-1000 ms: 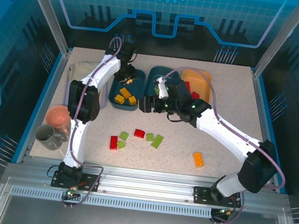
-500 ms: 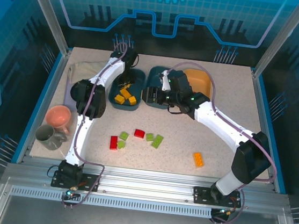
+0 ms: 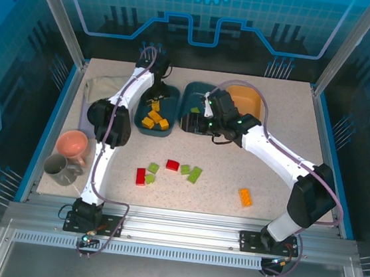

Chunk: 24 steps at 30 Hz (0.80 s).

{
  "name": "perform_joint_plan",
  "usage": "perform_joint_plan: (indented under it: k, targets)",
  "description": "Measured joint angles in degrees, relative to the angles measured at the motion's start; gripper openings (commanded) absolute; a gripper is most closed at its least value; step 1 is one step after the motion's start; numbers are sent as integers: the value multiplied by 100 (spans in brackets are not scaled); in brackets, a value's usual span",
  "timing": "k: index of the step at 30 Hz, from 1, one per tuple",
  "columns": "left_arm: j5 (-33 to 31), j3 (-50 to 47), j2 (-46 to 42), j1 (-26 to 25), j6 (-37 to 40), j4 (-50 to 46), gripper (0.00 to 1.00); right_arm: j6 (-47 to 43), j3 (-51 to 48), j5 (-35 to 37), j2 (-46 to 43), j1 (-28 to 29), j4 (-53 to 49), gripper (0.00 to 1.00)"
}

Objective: Sort the legos into containers by color

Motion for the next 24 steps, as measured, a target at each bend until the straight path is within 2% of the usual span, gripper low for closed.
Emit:
perform_joint_plan:
  k: [4, 9, 11, 17, 20, 24]
  targets:
    - [15, -256, -634, -96, -4, 13, 70, 247, -42, 398, -168, 98, -671, 73]
    - [192, -1528, -2437, -339, -13, 407, 71, 568, -216, 640, -205, 588, -1436, 70]
    - [354, -2712, -3473, -442, -57, 905, 72, 741, -302, 704, -199, 892, -1703, 72]
    - [833, -5641, -6015, -772, -184, 1414, 74, 1410, -890, 717, -105, 1762, -1849, 74]
    - [1047, -6896, -7014, -944, -273, 1493, 74, 1720, -1058, 723, 170, 1921, -1816, 77]
    - [1270, -7978, -8146, -1099, -389, 1392, 75, 2017, -1073, 767, 551, 1982, -1657, 78]
